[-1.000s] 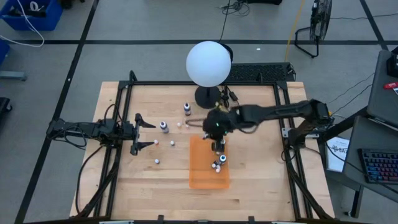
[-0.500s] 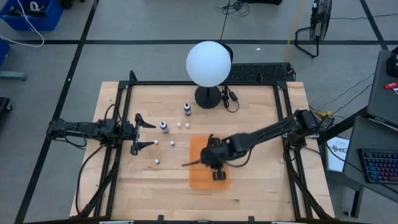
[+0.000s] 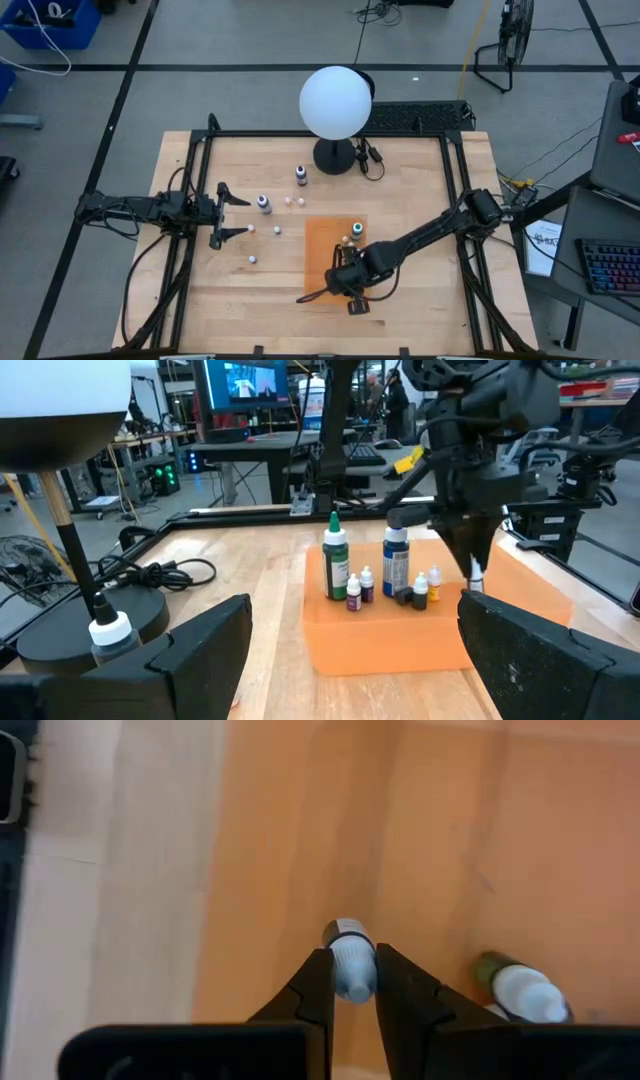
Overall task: Pick & Place food coloring
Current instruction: Put the small black food coloring bottle into the orange bin, then put the small blue food coloring bottle into the orange bin
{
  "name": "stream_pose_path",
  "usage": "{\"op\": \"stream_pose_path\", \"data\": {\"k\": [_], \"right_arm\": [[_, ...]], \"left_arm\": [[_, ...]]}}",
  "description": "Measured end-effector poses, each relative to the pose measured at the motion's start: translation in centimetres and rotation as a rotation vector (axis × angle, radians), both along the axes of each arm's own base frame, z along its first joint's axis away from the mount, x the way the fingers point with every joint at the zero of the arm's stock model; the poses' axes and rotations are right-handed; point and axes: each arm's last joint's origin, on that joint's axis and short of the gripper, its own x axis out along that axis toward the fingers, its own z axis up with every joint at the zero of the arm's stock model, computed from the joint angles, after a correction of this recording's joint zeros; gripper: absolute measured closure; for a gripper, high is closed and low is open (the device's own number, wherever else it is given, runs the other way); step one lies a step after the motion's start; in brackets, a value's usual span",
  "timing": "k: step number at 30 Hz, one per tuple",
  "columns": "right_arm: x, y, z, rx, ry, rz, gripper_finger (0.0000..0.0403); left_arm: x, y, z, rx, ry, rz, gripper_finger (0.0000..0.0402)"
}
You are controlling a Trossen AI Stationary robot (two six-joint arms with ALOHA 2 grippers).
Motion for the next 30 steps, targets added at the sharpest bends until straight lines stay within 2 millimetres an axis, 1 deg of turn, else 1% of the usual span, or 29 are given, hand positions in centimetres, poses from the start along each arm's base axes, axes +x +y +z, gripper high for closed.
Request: {"op": "stream_pose_path", "data": {"k": [7, 11, 18, 20, 22, 26, 30], "right_arm": [[0.0, 0.0, 0.0, -0.002, 0.000, -0.002, 0.0366], [-0.2, -0.2, -1.0, -0.022, 0.029, -0.003, 0.0366], [-0.2, -0.2, -1.5, -0.015, 0.013, -0.026, 0.0366], [0.0, -0.2, -1.4, -0.001, -0.001, -0.042, 0.0353], [0.2, -0.1, -1.3, 0.016, -0.018, -0.053, 0.0326], [0.1, 0.2, -1.8, 0.047, 0.004, -0.066, 0.0272], [0.2, 0.3, -1.5, 0.053, -0.017, -0.071, 0.0243]], "left_arm": [[0.0, 0.0, 0.0, 0.000, 0.000, 0.000, 0.0050], [0.0, 0.0, 0.0, 0.000, 0.000, 0.000, 0.0050], [0.0, 0.0, 0.0, 0.001, 0.005, 0.000, 0.0050], [0.0, 0.0, 0.0, 0.000, 0.001, 0.000, 0.0050], [0.0, 0.0, 0.0, 0.000, 0.001, 0.000, 0.0050], [0.0, 0.0, 0.0, 0.000, 0.000, 0.000, 0.0050], [0.0, 0.0, 0.0, 0.000, 0.000, 0.000, 0.0050]]}}
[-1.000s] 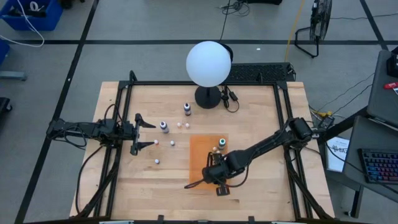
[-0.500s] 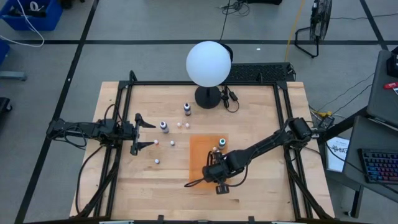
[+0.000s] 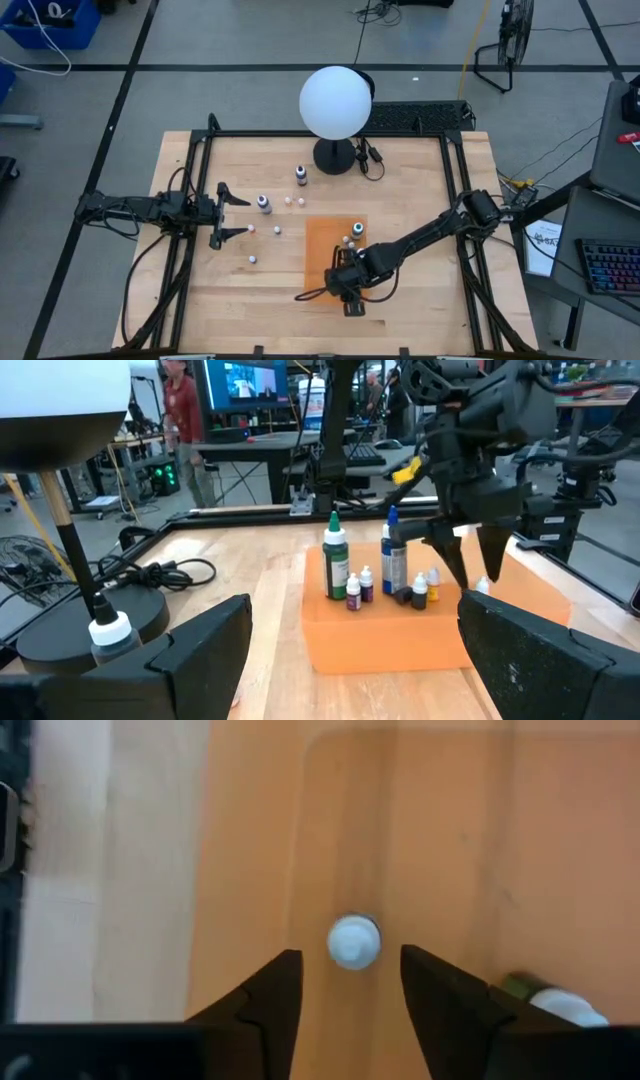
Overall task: Pick & Place food coloring
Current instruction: Put the small blue food coloring bottle into the orange bin
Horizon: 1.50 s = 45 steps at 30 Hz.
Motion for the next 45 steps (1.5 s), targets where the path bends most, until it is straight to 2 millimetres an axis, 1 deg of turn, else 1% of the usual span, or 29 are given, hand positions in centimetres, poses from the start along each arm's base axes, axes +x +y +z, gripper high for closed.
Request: {"op": "stream_pose_path", "data": {"k": [3, 7, 11, 16, 21, 24, 28, 31, 33, 38, 41, 45], "right_arm": [[0.0, 0.0, -0.1, -0.004, 0.000, -0.005, 0.0233], [-0.2, 0.0, 0.9, 0.038, -0.007, -0.037, 0.0233], [-0.8, -0.2, 3.2, 0.085, -0.037, -0.040, 0.0238], [-2.4, -0.7, 7.5, 0.173, -0.105, -0.015, 0.0238], [-4.9, -1.6, 12.0, 0.249, -0.171, -0.074, 0.0240], [-6.8, -2.3, 14.5, 0.299, -0.183, -0.081, 0.0239], [-10.2, -3.7, 17.4, 0.322, -0.181, -0.065, 0.0236], [-13.0, -4.7, 19.0, 0.294, -0.191, -0.027, 0.0238], [-14.7, -5.0, 19.5, 0.250, -0.255, 0.021, 0.0240], [-18.8, -6.5, 18.3, 0.138, -0.417, 0.161, 0.0239], [-20.8, -7.6, 16.7, 0.127, -0.558, 0.224, 0.0237], [-22.9, -9.0, 13.9, 0.102, -0.817, 0.308, 0.0238]], "left_arm": [[0.0, 0.0, 0.0, 0.000, 0.000, 0.000, 0.0050], [0.0, 0.0, 0.0, 0.000, 0.000, 0.000, 0.0050], [0.0, 0.0, 0.0, 0.000, 0.000, 0.000, 0.0050], [0.0, 0.0, 0.0, 0.000, -0.001, 0.000, 0.0050], [0.0, 0.0, 0.0, 0.000, 0.000, 0.000, 0.0050], [0.0, 0.0, 0.0, 0.000, 0.000, 0.000, 0.0050], [0.0, 0.0, 0.0, 0.000, 0.002, 0.000, 0.0050], [0.0, 0.0, 0.0, 0.000, -0.001, 0.000, 0.0050], [0.0, 0.0, 0.0, 0.000, 0.001, 0.000, 0.0050], [0.0, 0.0, 0.0, 0.000, -0.001, 0.000, 0.0050], [0.0, 0.0, 0.0, 0.000, 0.000, 0.000, 0.0050], [0.0, 0.0, 0.0, 0.000, 0.000, 0.000, 0.0050]]}}
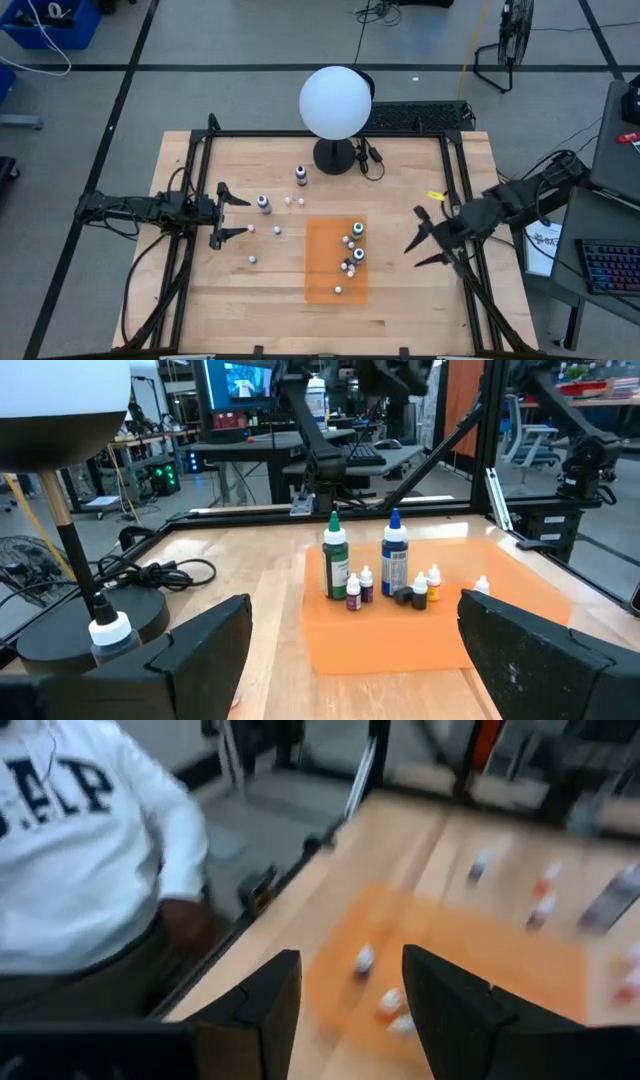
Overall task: Pick & Place food coloring
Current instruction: Put the small blue food coloring bottle into the orange bin
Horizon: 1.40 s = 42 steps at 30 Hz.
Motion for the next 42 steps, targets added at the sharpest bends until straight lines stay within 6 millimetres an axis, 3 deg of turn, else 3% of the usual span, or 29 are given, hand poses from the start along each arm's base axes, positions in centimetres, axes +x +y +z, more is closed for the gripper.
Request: {"op": "stream_pose_path", "data": {"k": [4, 8, 13, 18, 29, 35, 38, 42], "right_arm": [[-1.9, -1.4, -3.2, -0.019, -0.216, 0.002, 0.0240], [-3.7, -3.1, -4.9, -0.021, -0.376, -0.065, 0.0237], [-6.1, -5.1, -4.4, 0.019, -0.525, -0.253, 0.0238], [-7.9, -5.8, -4.2, 0.030, -0.610, -0.272, 0.0241], [-6.2, -5.2, -9.0, -0.025, -0.490, -0.199, 0.0238], [-4.8, -5.3, -11.8, -0.009, -0.535, -0.242, 0.0239], [-4.5, -5.7, -12.4, 0.018, -0.583, -0.292, 0.0236], [-4.7, -6.3, -11.5, 0.064, -0.686, -0.354, 0.0238]], "left_arm": [[0.0, 0.0, 0.0, 0.000, 0.000, 0.000, 0.0050], [0.0, 0.0, 0.0, 0.000, 0.000, 0.000, 0.0050], [0.0, 0.0, 0.0, 0.000, 0.000, 0.000, 0.0050], [0.0, 0.0, 0.0, 0.000, 0.001, 0.000, 0.0050], [0.0, 0.0, 0.0, 0.000, 0.000, 0.000, 0.0050], [0.0, 0.0, 0.0, 0.000, 0.000, 0.000, 0.0050], [0.0, 0.0, 0.0, 0.000, 0.000, 0.000, 0.0050], [0.0, 0.0, 0.0, 0.000, 0.000, 0.000, 0.0050]]}}
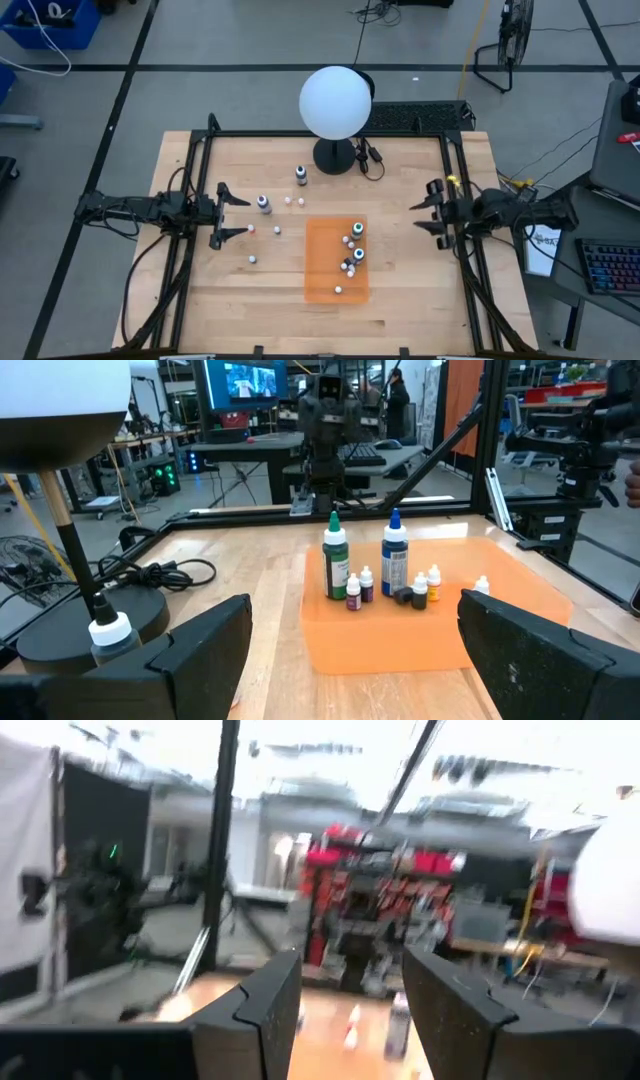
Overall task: Pick & Place food coloring
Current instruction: Put the small blue food coloring bottle into the orange bin
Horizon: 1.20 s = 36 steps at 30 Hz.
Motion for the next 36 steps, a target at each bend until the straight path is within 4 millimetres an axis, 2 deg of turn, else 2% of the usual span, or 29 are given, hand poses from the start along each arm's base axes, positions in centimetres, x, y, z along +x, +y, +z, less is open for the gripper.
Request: {"op": "stream_pose_path", "data": {"k": [6, 14, 36], "right_arm": [[0.2, -0.5, -0.3, 0.026, 0.044, 0.034, 0.0242], [0.7, -0.8, -2.3, 0.110, 0.266, 0.012, 0.0238], [1.0, -0.8, -2.7, 0.195, 0.318, 0.021, 0.0240]], "left_arm": [[0.0, 0.0, 0.0, 0.000, 0.000, 0.000, 0.0050], [0.0, 0.0, 0.0, 0.000, 0.000, 0.000, 0.0050], [0.0, 0.0, 0.0, 0.000, 0.000, 0.000, 0.0050]]}}
